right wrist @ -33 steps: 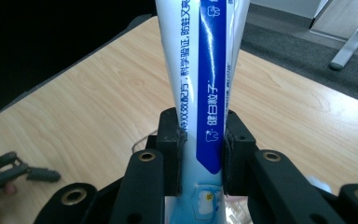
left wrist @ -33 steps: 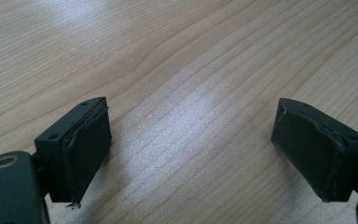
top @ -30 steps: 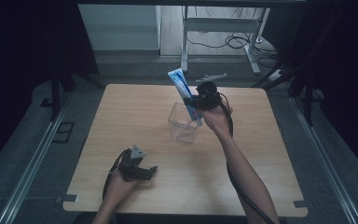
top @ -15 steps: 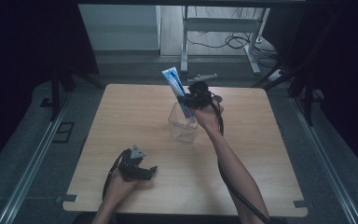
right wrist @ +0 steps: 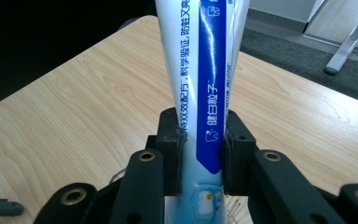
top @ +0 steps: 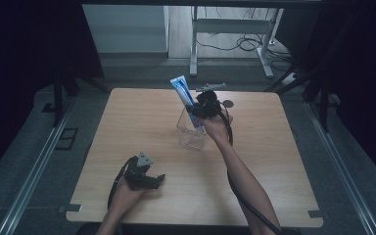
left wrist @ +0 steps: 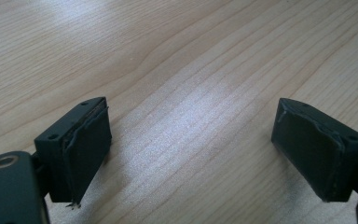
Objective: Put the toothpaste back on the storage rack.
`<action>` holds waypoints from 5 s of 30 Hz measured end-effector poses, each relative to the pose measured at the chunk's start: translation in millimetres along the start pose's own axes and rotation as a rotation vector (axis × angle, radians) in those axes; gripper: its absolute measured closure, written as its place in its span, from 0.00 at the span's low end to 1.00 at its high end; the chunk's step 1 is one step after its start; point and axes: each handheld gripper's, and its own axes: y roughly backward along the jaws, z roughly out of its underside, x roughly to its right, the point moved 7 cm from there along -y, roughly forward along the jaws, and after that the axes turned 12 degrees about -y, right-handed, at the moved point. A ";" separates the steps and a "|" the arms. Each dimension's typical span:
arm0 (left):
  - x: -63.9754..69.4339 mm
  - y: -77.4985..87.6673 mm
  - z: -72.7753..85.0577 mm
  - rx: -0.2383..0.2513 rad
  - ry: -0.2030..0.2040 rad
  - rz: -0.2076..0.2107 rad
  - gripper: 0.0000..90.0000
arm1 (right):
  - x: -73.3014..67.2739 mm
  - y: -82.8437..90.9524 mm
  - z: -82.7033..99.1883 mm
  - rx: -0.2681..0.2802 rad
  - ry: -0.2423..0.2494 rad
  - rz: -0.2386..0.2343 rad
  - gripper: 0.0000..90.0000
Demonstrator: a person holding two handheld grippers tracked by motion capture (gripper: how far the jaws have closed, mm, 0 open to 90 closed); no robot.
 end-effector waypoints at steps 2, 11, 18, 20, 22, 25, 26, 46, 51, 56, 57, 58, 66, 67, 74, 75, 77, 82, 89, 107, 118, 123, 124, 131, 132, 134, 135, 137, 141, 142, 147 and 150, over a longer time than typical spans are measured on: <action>-0.1 0.0 0.0 0.000 -0.001 0.000 0.13 | 0.4 -0.4 0.8 0.000 -0.003 0.000 0.81; 0.0 -0.1 -0.1 0.002 0.001 -0.001 0.13 | 4.2 -5.6 9.1 -0.003 -0.008 0.006 0.81; 0.1 -0.1 -0.1 0.002 0.001 -0.001 0.13 | 5.8 -8.9 13.9 -0.011 -0.009 0.008 0.80; 0.0 -0.1 -0.1 0.002 0.000 -0.001 0.13 | 6.1 -9.9 15.3 -0.013 -0.007 0.010 0.80; 0.0 0.0 -0.1 0.001 0.000 -0.001 0.13 | 6.4 -11.1 16.9 -0.015 -0.007 0.012 0.80; 0.1 0.0 -0.1 0.001 0.001 -0.001 0.13 | 7.2 -12.9 19.8 -0.021 -0.004 0.014 0.80; 0.0 -0.1 -0.1 0.001 0.000 -0.001 0.13 | 7.4 -13.5 20.9 -0.023 -0.002 0.015 0.80; 0.1 0.0 -0.1 0.001 0.001 0.000 0.13 | 11.5 -21.7 34.7 -0.064 0.003 0.018 0.79; 0.1 0.0 -0.1 0.001 0.001 0.000 0.13 | 12.3 -21.4 35.4 -0.075 -0.001 0.014 0.79; 0.1 0.0 -0.1 0.001 0.001 -0.001 0.13 | 13.8 -21.4 38.4 -0.091 -0.003 0.006 0.78; 0.1 -0.1 -0.1 0.001 0.001 -0.001 0.13 | 14.1 -21.4 39.1 -0.095 0.000 0.006 0.78; 0.2 0.0 -0.1 0.001 0.001 0.000 0.13 | 14.6 -21.6 40.4 -0.104 0.003 0.009 0.77; 0.1 0.0 -0.1 0.001 0.001 0.000 0.13 | 11.7 -22.1 44.2 -0.140 0.044 0.035 0.76; 0.0 0.0 -0.1 0.001 0.000 -0.001 0.13 | 11.3 -22.4 44.7 -0.144 0.051 0.037 0.76; 0.1 -0.1 -0.1 0.001 0.001 -0.001 0.13 | 9.6 -22.6 46.0 -0.163 0.057 0.033 0.75; 0.1 -0.1 -0.1 0.001 0.001 0.000 0.13 | 9.4 -22.7 46.1 -0.167 0.058 0.034 0.74; 0.1 -0.1 -0.1 0.001 0.001 0.000 0.13 | 9.0 -22.7 46.3 -0.174 0.058 0.032 0.74; 0.2 -0.1 -0.1 0.001 0.002 0.000 0.13 | 7.7 -22.8 47.1 -0.201 0.057 0.024 0.71; 0.1 -0.1 -0.1 0.001 0.001 -0.001 0.13 | 5.6 -22.0 47.9 -0.196 0.057 0.011 0.64; 0.1 -0.1 -0.2 0.002 0.000 -0.001 0.13 | -1.0 -7.6 39.5 -0.156 0.079 -0.019 0.44; 0.0 -0.1 -0.2 0.002 -0.001 -0.001 0.13 | 2.7 -3.4 47.5 -0.175 0.106 -0.027 0.40; 0.2 -0.2 -0.3 0.004 0.001 0.000 0.13 | 6.4 1.5 47.9 -0.163 0.101 -0.031 0.40; 0.3 -0.2 -0.3 0.004 0.003 -0.001 0.13 | 6.7 3.2 47.6 -0.161 0.099 -0.031 0.40; 0.3 -0.2 -0.3 0.003 0.002 0.000 0.13 | 8.3 16.0 44.2 -0.131 0.096 -0.042 0.40; 0.1 -0.2 -0.3 0.003 0.000 0.000 0.13 | 8.2 17.7 44.1 -0.129 0.096 -0.042 0.40; 0.3 -0.2 -0.2 0.003 0.002 0.000 0.13 | 8.4 20.8 44.5 -0.128 0.102 -0.045 0.40; 0.2 -0.2 -0.2 0.003 0.001 0.000 0.13 | 8.5 22.3 44.7 -0.124 0.104 -0.047 0.40; 0.3 -0.2 -0.2 0.003 0.002 0.000 0.13 | 8.2 25.4 45.4 -0.124 0.103 -0.051 0.40; 0.3 -0.1 -0.2 0.002 0.002 -0.001 0.13 | 7.6 30.5 45.9 -0.114 0.108 -0.056 0.39; 0.1 -0.1 -0.3 0.002 0.000 -0.001 0.13 | 7.6 32.3 46.3 -0.114 0.111 -0.057 0.39; 0.4 -0.3 -0.5 0.006 0.005 -0.002 0.13 | 8.3 38.4 47.6 -0.110 0.119 -0.061 0.37; 0.4 -0.4 -0.5 0.006 0.006 -0.002 0.13 | 9.1 41.4 48.1 -0.108 0.114 -0.060 0.35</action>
